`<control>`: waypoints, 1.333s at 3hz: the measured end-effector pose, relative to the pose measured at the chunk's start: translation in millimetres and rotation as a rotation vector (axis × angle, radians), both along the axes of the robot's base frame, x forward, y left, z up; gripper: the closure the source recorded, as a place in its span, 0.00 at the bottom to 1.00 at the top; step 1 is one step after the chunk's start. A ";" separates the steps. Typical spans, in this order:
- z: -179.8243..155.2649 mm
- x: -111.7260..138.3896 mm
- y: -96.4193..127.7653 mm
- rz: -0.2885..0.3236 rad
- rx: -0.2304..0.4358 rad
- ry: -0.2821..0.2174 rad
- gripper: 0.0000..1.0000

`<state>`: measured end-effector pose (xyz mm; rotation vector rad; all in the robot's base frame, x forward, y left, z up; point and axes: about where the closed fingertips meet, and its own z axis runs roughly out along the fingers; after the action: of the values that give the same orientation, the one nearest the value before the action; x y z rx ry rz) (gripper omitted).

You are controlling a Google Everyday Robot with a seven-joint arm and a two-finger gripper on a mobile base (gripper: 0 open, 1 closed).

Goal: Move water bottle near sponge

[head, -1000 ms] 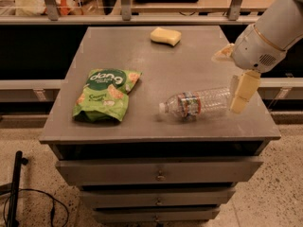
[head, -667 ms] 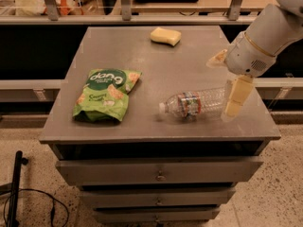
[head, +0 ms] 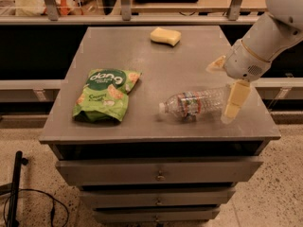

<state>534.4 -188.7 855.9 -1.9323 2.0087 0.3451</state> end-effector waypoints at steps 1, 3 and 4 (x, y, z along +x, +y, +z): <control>-7.7 -0.9 -3.8 0.006 0.000 0.009 0.10; -5.8 -7.7 -2.5 0.036 -0.007 -0.011 0.57; 18.6 6.0 -2.4 -0.034 0.015 -0.081 0.80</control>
Offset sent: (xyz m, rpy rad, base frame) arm -0.0125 -0.0085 -0.0052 -0.0272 -0.0090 0.0429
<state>540.4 -191.1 874.5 -1.8697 1.9797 0.2686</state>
